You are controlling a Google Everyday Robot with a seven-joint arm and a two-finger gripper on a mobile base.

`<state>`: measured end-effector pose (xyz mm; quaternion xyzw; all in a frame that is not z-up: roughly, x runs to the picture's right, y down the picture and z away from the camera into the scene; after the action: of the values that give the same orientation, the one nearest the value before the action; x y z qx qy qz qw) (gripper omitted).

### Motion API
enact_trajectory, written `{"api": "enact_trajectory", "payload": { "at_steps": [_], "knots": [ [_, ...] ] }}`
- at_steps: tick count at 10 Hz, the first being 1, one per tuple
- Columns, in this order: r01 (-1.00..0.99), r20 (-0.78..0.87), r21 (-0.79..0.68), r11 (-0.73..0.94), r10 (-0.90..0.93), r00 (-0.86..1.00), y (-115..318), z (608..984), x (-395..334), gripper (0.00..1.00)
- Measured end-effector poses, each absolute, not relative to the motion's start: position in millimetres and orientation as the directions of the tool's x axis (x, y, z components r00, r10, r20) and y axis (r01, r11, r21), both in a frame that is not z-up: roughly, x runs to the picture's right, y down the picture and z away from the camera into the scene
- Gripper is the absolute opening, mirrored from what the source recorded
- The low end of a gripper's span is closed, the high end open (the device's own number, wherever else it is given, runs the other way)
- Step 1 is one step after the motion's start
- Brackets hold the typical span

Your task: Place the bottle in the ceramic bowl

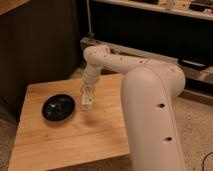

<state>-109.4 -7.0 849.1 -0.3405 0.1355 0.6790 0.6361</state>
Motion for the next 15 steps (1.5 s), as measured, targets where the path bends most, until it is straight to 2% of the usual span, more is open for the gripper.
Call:
{"api": "enact_trajectory", "payload": {
  "at_steps": [10,14,15],
  "knots": [
    [-0.928,-0.594,-0.306,-0.212,0.804,0.012,-28,856,-197,0.0],
    [-0.909,-0.539,-0.367,-0.196,0.842,0.036,-15,857,-227,0.0],
    [-0.905,-0.529,-0.383,-0.184,0.847,0.051,-10,857,-234,0.03]
  ]
}}
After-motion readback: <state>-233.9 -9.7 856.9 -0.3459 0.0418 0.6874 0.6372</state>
